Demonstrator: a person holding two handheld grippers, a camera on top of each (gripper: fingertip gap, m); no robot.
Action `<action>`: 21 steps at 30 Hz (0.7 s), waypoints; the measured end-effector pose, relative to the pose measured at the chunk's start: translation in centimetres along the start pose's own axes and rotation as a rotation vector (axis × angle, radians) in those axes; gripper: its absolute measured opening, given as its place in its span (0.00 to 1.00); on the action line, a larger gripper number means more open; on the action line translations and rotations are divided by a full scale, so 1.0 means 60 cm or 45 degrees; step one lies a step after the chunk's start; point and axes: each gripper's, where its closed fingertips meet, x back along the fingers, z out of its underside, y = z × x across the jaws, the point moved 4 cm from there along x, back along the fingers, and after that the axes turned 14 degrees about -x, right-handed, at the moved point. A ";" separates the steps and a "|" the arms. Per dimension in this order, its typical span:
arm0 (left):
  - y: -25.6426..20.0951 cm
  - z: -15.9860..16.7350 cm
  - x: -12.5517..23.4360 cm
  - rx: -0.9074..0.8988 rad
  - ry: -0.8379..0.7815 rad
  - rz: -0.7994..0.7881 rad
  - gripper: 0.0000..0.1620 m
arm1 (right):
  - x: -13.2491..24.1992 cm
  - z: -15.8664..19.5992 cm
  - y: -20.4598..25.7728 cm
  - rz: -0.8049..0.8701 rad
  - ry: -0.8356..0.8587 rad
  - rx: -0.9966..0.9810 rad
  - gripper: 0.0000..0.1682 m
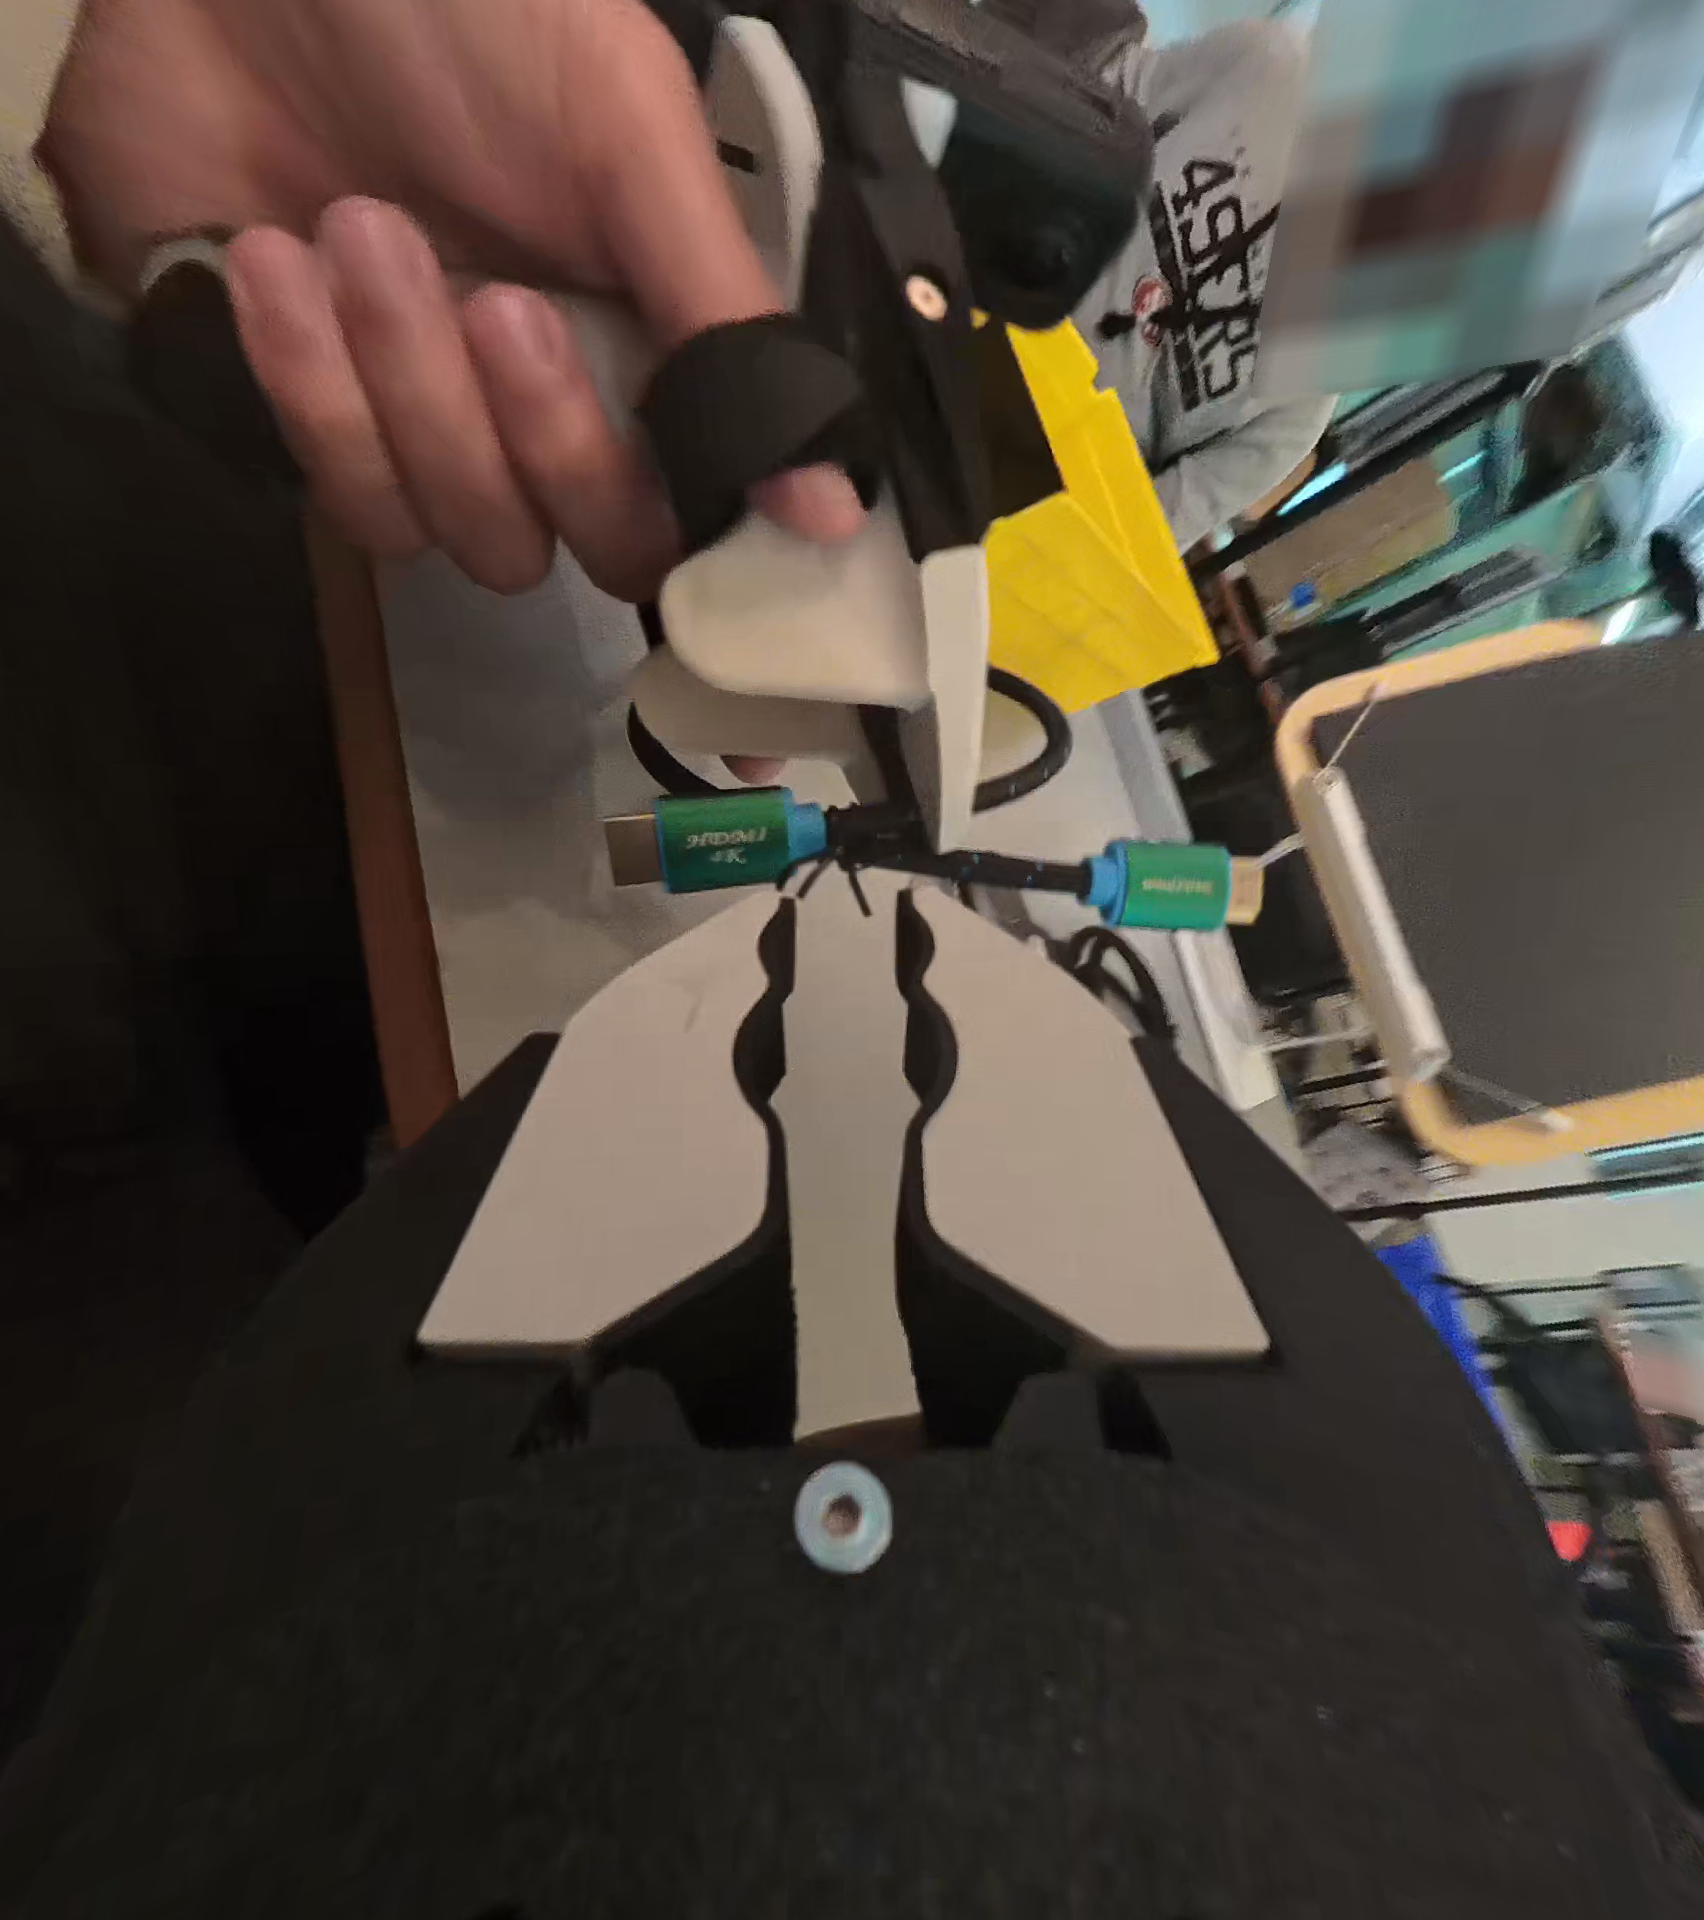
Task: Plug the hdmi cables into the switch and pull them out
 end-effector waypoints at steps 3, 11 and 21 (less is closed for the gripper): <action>-0.002 0.003 -0.004 0.051 0.005 0.039 0.03 | -0.009 0.001 0.012 0.068 0.035 0.213 0.10; 0.003 0.009 -0.006 0.135 0.014 0.061 0.04 | -0.014 0.004 0.016 0.120 0.038 0.332 0.05; 0.001 0.012 -0.008 0.101 0.036 0.047 0.04 | -0.013 0.002 0.010 0.132 0.034 0.280 0.01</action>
